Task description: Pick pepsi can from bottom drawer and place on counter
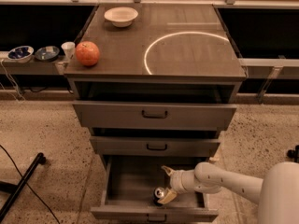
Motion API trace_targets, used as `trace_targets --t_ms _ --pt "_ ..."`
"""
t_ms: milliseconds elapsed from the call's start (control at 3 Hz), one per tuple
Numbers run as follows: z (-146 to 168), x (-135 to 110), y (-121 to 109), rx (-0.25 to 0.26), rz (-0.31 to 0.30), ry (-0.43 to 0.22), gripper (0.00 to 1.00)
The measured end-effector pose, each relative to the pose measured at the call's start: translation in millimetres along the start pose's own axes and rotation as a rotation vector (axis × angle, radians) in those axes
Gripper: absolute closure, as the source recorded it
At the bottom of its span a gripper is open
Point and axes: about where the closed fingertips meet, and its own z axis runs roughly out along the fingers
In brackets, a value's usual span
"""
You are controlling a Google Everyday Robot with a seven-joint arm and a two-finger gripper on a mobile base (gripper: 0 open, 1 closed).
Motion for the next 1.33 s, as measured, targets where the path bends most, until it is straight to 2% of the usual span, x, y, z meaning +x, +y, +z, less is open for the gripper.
trace_targets --t_ms 333,1333 --pt "26 18 -2 -0.029 0.001 0.01 0.23" --pt "61 46 1 -0.077 0.019 -0.025 0.22"
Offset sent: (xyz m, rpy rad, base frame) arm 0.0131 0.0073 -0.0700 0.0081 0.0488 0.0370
